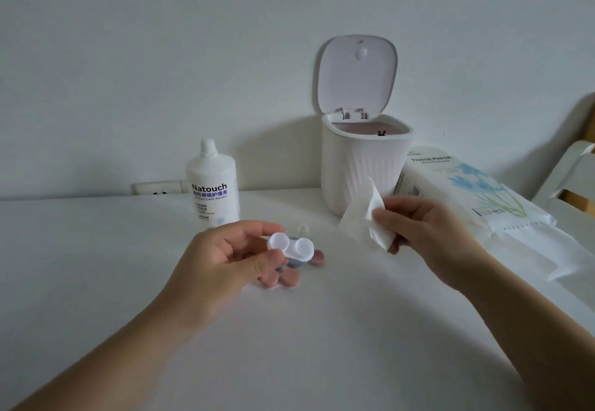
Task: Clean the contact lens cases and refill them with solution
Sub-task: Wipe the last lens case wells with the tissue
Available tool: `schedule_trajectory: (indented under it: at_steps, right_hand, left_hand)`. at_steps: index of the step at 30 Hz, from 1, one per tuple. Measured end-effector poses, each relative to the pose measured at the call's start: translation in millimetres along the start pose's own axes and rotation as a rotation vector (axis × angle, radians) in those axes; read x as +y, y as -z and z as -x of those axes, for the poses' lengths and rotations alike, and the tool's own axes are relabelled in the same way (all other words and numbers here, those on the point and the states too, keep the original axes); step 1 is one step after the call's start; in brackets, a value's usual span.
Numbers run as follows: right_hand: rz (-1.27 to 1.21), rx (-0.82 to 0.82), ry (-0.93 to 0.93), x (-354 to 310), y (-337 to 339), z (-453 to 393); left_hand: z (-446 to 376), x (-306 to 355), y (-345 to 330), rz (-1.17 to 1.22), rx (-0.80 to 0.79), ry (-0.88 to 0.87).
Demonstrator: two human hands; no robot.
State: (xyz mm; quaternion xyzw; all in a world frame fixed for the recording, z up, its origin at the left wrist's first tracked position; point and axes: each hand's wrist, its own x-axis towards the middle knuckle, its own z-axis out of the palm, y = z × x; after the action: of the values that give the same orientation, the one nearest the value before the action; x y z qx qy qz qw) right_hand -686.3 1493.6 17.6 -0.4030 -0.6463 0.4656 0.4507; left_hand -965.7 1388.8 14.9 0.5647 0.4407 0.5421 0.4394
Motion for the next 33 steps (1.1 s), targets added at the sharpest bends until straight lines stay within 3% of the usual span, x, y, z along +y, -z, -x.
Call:
schedule_trajectory:
  at_steps: [6, 14, 33]
  right_hand:
    - [0.089, -0.154, 0.153, -24.3, -43.8, -1.7]
    - [-0.151, -0.33, 0.057, -4.2, -54.5, 8.9]
    - [-0.209, -0.267, 0.002, -5.1, -57.5, 15.3]
  left_hand:
    - [-2.1, -4.5, -4.0, 0.048, -0.05, 0.034]
    - [-4.9, -3.0, -5.8, 0.074, 0.021, -0.006]
    - [-3.4, -3.1, -5.8, -0.032, 0.051, -0.072]
